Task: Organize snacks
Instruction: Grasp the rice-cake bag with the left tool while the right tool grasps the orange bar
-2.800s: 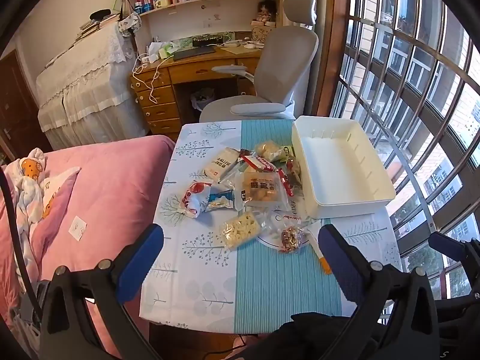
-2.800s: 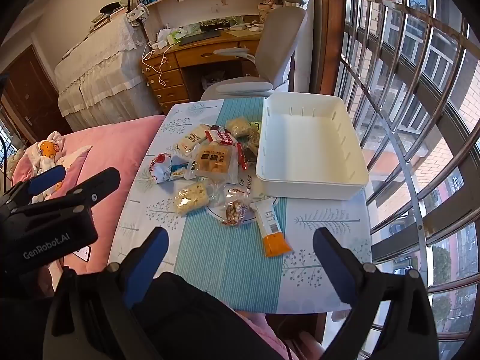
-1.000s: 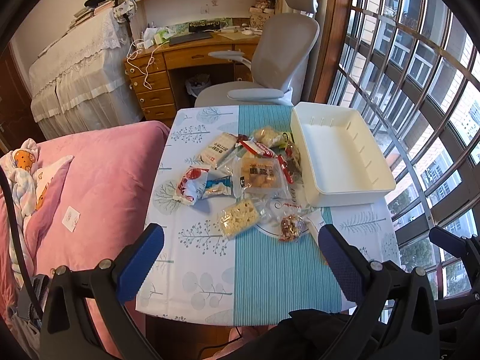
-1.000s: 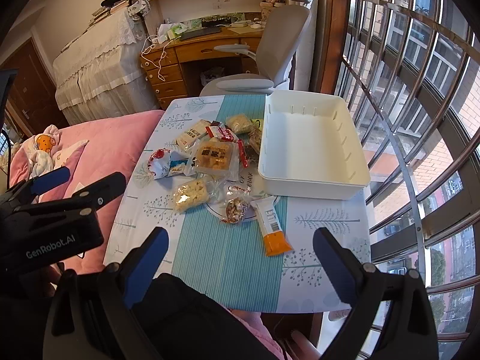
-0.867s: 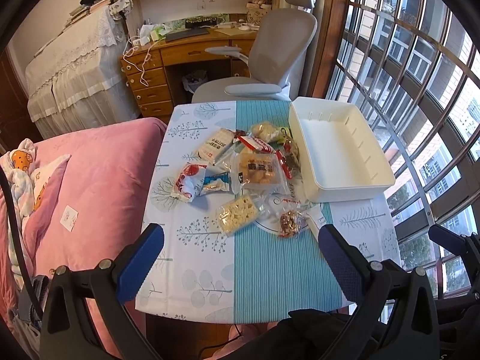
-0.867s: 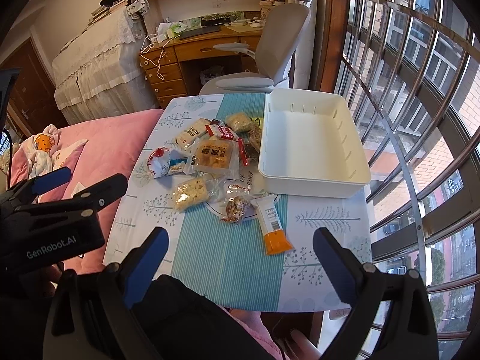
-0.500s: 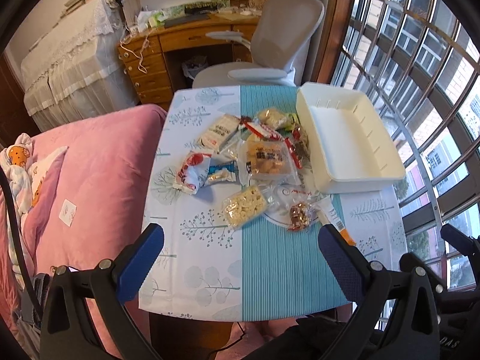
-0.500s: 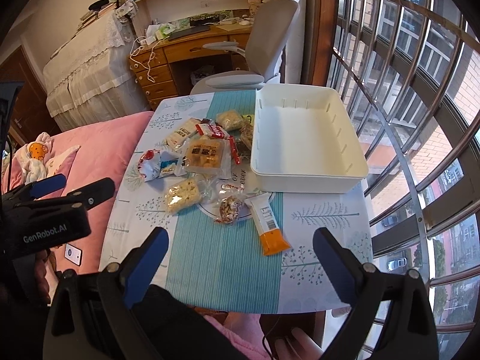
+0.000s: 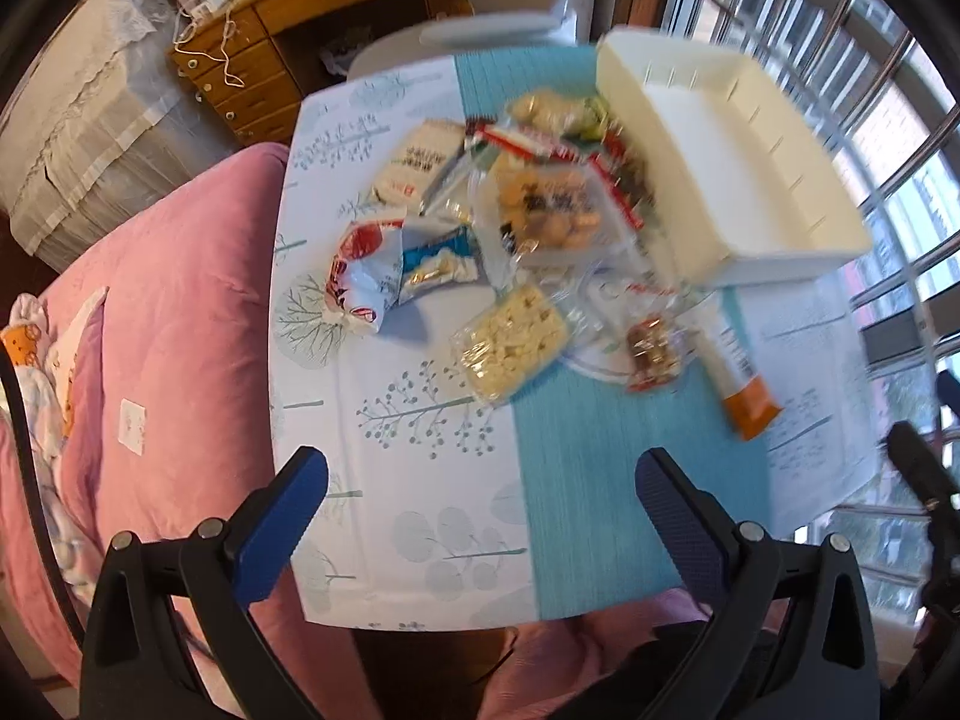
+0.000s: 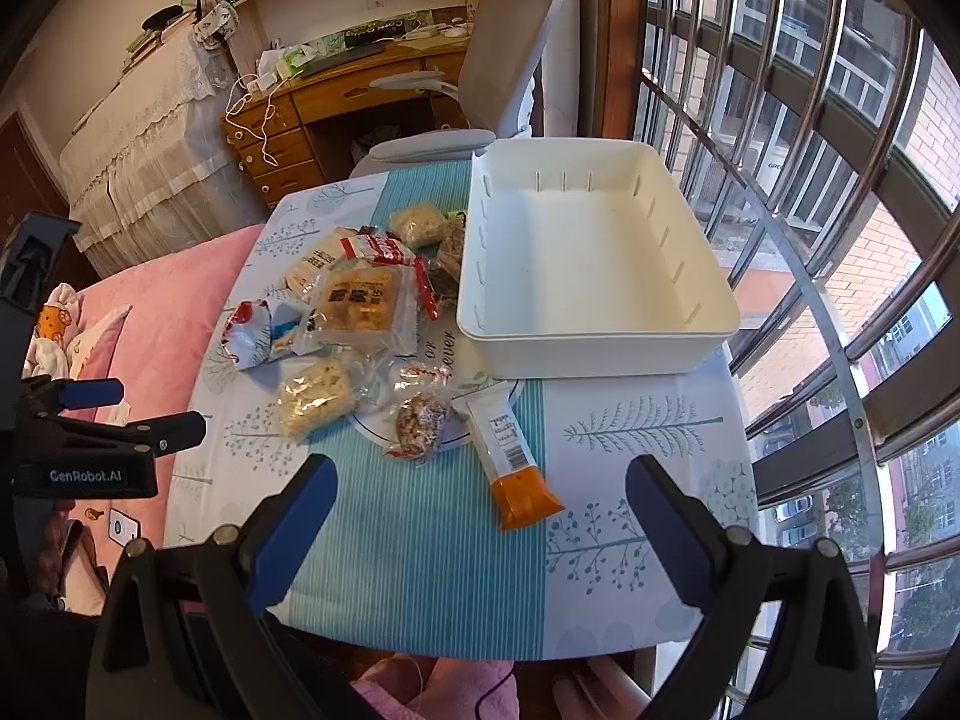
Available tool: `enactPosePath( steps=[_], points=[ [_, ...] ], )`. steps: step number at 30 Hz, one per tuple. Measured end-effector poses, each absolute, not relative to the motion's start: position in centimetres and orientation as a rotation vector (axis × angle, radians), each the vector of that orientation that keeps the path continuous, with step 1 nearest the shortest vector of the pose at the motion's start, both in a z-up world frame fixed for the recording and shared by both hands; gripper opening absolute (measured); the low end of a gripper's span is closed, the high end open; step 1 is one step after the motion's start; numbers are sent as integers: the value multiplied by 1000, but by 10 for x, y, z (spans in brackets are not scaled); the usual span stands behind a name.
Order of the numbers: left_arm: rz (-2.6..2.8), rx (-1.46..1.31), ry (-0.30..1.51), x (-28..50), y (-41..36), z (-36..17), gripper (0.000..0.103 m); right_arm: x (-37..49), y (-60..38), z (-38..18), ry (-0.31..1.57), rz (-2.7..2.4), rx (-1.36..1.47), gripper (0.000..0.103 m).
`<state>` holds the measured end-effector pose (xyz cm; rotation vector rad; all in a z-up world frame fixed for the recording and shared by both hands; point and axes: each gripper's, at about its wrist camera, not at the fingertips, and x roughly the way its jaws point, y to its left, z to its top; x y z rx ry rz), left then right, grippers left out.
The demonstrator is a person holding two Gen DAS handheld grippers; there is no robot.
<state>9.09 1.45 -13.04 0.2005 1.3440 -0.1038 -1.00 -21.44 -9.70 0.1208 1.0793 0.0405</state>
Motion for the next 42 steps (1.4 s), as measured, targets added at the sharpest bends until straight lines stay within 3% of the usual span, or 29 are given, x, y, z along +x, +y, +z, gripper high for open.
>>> enactPosePath(
  steps=[9,20,36,39,42],
  points=[
    [-193,306,1396,127,0,-180,102,12,-233,-155,1116,25,173,98],
    [-218,410,1487,168,-25,-240,102,31,-232,-217,1200,60,46,97],
    [-218,455,1609,204,-35,-290,94,49,-214,-270,1342,170,-47,68],
    [-231,466,1632,211,-37,-298,85,51,-212,-274,1359,171,-60,65],
    [-237,467,1651,215,-39,-305,83,53,-211,-280,1373,167,-64,59]
  ],
)
